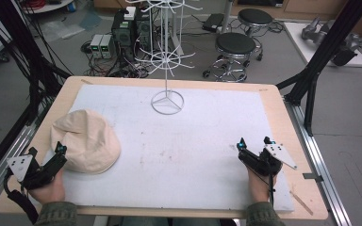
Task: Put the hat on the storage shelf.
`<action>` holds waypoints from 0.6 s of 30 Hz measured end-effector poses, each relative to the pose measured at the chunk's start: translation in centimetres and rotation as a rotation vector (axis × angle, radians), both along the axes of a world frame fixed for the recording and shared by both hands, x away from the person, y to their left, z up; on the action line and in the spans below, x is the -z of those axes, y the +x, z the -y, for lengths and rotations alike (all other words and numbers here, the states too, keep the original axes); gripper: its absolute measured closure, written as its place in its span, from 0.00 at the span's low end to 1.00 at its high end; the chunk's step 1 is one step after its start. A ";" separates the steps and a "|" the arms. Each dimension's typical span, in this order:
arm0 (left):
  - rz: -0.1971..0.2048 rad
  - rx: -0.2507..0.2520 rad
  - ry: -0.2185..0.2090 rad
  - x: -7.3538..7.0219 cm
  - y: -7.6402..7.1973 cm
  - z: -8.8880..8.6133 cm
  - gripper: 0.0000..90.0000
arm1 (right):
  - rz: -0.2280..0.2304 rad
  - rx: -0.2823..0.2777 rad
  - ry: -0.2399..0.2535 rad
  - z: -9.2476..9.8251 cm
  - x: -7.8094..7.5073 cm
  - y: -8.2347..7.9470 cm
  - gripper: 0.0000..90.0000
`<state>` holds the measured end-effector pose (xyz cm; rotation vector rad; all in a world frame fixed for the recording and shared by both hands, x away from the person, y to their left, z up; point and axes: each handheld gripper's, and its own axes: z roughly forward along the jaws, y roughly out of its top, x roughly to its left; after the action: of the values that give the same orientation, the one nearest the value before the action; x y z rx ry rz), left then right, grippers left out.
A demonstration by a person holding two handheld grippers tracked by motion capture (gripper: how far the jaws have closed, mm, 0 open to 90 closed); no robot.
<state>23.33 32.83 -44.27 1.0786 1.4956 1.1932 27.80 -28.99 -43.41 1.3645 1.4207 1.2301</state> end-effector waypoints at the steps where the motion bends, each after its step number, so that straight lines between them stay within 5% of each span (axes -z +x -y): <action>1: 0.001 0.000 -0.001 0.0 0.0 0.0 0.19 | 0.000 0.000 0.000 0.0 0.0 0.0 0.11; 18: -0.004 0.017 -0.017 0.1 0.1 0.0 0.19 | -0.023 0.031 0.002 0.2 0.1 0.2 0.11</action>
<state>23.46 32.85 -44.37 1.0807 1.4946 1.1649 28.00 -29.20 -43.56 1.4009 1.4097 1.2001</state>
